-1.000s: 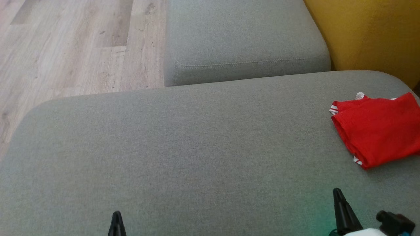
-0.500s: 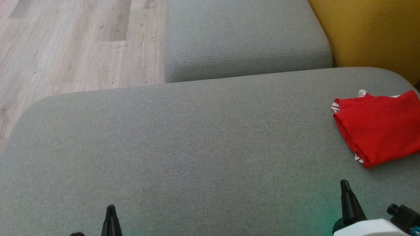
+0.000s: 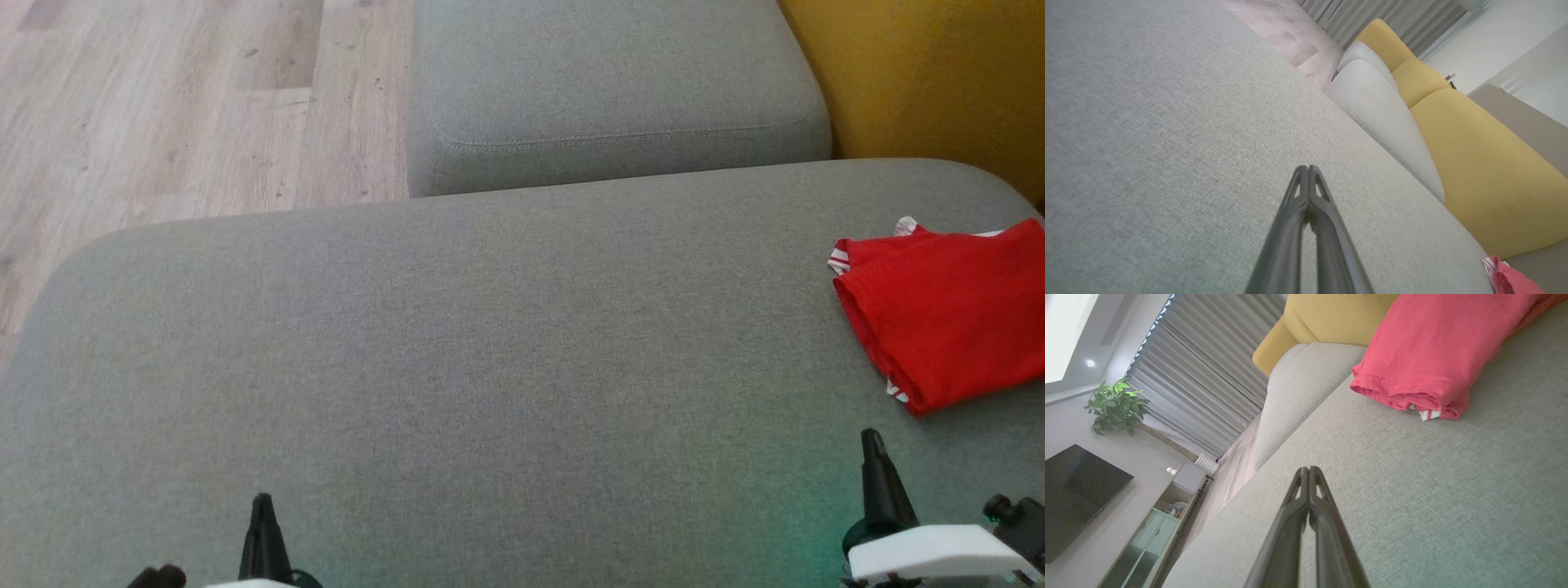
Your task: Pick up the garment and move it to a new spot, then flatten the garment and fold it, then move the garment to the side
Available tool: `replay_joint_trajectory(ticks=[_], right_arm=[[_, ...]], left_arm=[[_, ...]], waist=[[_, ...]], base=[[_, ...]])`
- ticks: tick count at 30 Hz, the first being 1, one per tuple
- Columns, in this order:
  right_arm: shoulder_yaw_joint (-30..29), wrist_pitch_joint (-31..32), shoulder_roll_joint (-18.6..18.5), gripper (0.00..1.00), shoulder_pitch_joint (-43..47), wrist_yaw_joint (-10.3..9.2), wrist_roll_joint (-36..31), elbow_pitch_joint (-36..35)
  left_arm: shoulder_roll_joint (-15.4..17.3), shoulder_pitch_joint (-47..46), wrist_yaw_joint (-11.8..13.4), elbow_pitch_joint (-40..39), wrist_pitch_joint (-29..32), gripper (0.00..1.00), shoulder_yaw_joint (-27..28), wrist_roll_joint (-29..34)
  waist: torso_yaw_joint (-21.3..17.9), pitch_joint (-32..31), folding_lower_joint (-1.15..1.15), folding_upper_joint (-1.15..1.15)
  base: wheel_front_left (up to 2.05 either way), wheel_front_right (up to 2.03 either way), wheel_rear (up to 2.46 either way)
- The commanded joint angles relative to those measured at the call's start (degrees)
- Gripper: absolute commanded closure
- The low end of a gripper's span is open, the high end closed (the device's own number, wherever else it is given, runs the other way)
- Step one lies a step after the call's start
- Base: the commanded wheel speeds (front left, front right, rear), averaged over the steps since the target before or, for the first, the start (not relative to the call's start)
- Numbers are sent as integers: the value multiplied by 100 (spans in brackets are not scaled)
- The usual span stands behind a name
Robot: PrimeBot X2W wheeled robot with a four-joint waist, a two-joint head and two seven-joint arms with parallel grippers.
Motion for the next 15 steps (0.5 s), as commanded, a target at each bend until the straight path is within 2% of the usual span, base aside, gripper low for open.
replay_joint_trajectory(ticks=[1, 15], right_arm=[[2, 53, -28, 100, -332, -2, 195, -184], [-144, 279, -6, 100, -547, -3, 1119, -186]], left_arm=[[70, -335, -85, -126, 28, 100, 197, -185], [74, -600, -327, -43, 249, 100, 426, -1112]], waist=[[2, 12, -1, 0], [13, 112, -1, 0]], base=[[0, 0, 0], [0, 0, 0]])
